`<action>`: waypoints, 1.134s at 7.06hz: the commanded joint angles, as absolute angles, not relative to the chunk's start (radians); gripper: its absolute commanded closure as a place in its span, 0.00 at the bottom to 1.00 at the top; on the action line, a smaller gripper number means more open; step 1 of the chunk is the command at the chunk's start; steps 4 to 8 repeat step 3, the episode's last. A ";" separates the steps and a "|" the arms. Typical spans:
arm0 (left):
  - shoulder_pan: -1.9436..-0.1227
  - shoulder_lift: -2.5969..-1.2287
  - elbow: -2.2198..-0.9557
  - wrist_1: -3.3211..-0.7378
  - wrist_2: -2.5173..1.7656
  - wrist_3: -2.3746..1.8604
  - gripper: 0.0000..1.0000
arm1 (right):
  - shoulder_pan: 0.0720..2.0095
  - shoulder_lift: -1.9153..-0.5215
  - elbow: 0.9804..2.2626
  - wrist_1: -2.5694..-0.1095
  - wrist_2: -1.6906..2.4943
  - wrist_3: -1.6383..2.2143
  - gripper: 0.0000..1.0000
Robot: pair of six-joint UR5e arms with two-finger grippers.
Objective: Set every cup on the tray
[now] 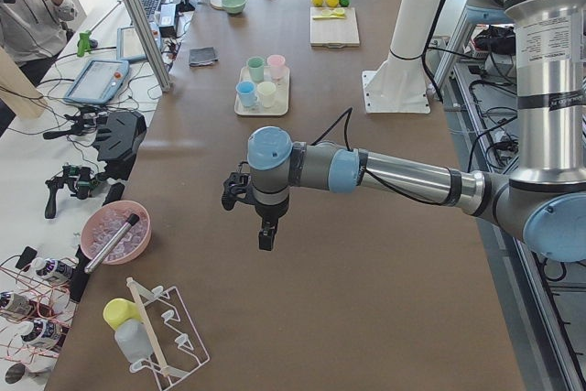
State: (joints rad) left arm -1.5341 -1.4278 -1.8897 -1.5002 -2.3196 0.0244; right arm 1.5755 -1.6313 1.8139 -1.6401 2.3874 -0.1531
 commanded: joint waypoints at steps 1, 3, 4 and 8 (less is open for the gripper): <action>-1.613 -1.401 -1.905 -1.500 -2.325 0.028 0.02 | 1.575 -1.635 1.815 -1.641 2.416 -0.153 0.00; -1.629 -1.378 -1.959 -1.497 -2.327 0.028 0.02 | 1.577 -1.637 1.813 -1.640 2.442 -0.146 0.00; -1.629 -1.378 -1.959 -1.497 -2.327 0.028 0.02 | 1.577 -1.637 1.813 -1.640 2.442 -0.146 0.00; -1.629 -1.378 -1.959 -1.497 -2.327 0.028 0.02 | 1.577 -1.637 1.813 -1.640 2.442 -0.146 0.00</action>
